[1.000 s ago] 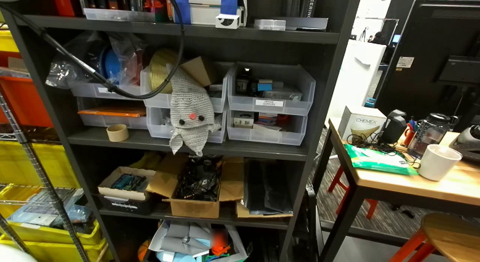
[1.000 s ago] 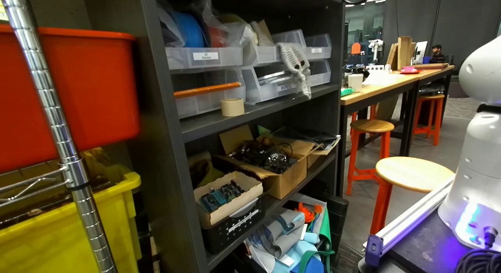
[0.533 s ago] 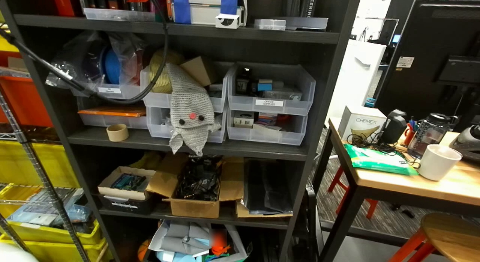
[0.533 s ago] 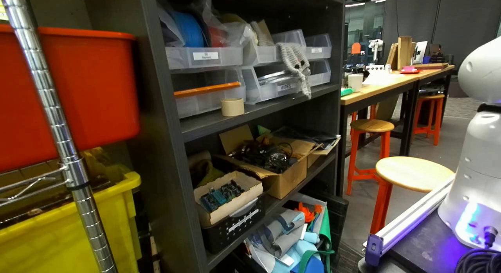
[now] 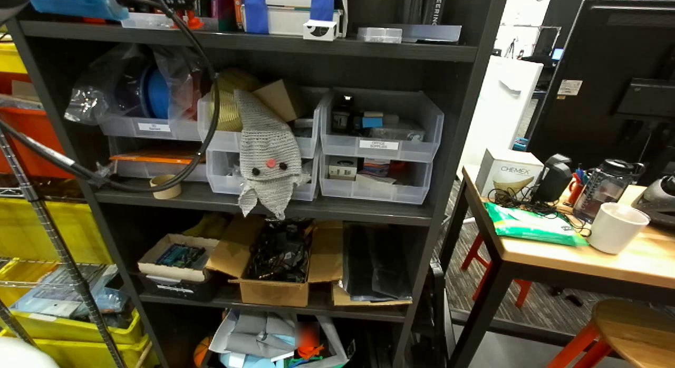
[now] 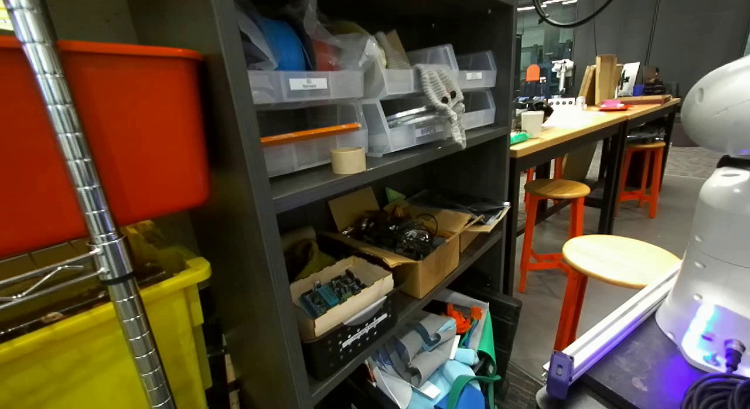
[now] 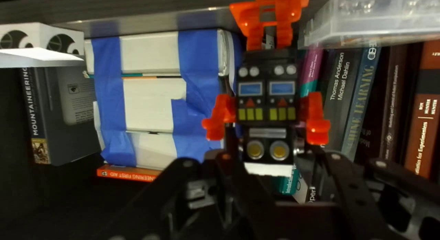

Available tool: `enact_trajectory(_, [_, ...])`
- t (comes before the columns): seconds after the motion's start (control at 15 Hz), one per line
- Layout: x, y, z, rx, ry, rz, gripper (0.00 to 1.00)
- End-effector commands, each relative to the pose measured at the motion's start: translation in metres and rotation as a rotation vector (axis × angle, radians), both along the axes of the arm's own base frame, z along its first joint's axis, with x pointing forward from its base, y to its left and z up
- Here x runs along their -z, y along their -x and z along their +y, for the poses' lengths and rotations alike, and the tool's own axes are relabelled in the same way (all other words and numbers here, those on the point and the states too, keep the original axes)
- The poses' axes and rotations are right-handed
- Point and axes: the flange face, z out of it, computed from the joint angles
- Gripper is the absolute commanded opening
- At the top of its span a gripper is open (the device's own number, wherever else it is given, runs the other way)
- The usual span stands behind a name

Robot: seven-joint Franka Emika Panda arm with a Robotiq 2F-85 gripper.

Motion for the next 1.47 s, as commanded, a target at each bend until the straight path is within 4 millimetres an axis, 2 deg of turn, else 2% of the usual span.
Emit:
enact_trajectory(0.0, [0.019, 0.016, 0.0, 0.046, -0.019, -0.019, 0.18])
enact_trajectory(0.33, [0.045, 0.019, -0.001, 0.074, -0.037, 0.002, 0.18])
enact_trajectory(0.67, [0.066, 0.006, -0.005, 0.072, -0.065, 0.037, 0.18])
enact_trajectory(1.4, [0.085, -0.025, -0.016, 0.082, -0.106, 0.093, 0.18])
